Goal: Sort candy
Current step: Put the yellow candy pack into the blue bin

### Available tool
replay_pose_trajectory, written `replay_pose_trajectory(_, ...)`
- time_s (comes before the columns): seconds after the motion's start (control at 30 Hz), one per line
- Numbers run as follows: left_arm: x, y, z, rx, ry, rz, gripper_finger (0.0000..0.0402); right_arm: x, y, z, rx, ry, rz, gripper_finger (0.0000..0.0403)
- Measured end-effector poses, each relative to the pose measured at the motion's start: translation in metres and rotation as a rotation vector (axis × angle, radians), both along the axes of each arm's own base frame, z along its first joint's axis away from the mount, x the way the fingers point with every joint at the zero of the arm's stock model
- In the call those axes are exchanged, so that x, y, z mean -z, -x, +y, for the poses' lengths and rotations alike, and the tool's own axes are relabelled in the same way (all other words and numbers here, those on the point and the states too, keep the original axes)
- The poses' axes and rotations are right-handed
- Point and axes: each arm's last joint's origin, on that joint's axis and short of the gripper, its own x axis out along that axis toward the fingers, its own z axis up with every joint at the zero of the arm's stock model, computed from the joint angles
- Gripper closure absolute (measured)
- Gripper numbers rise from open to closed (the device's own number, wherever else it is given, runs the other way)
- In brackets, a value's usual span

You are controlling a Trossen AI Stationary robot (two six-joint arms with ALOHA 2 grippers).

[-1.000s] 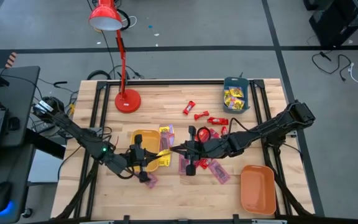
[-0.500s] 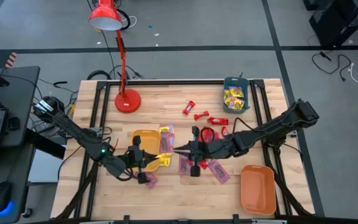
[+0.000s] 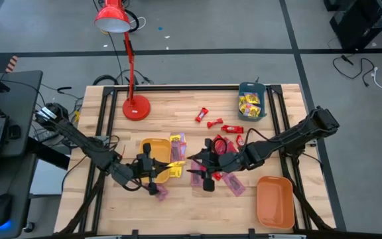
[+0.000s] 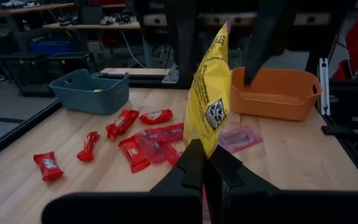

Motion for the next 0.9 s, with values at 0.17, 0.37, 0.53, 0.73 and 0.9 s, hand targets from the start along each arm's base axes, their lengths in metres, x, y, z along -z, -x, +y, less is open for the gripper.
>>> replay_pose_trajectory(0.17, 0.0007, -0.0002, -0.0003, 0.024, 0.002, 0.009, 0.0402, -0.0019, -0.0005, -0.0019, 0.017, 0.035, -0.015, 0.0198)
replay_pose_trajectory(0.37, -0.0013, -0.001, -0.0001, 0.026, -0.012, -0.005, 0.0402, -0.0064, -0.0047, -0.006, -0.053, 0.011, -0.057, 0.0218)
replay_pose_trajectory(0.53, -0.006, -0.0027, 0.0009, 0.026, -0.028, -0.04, 0.0402, -0.0069, -0.0062, -0.0091, -0.085, 0.011, -0.059, 0.0247)
replay_pose_trajectory(0.73, -0.0063, -0.0027, 0.0007, 0.029, -0.037, -0.04, 0.0402, -0.0072, -0.0061, -0.0082, -0.098, 0.029, -0.062, 0.0299)
replay_pose_trajectory(0.9, -0.0055, -0.0025, 0.0007, 0.03, -0.042, -0.033, 0.04, -0.007, -0.0062, -0.0084, -0.101, 0.041, -0.061, 0.0364)
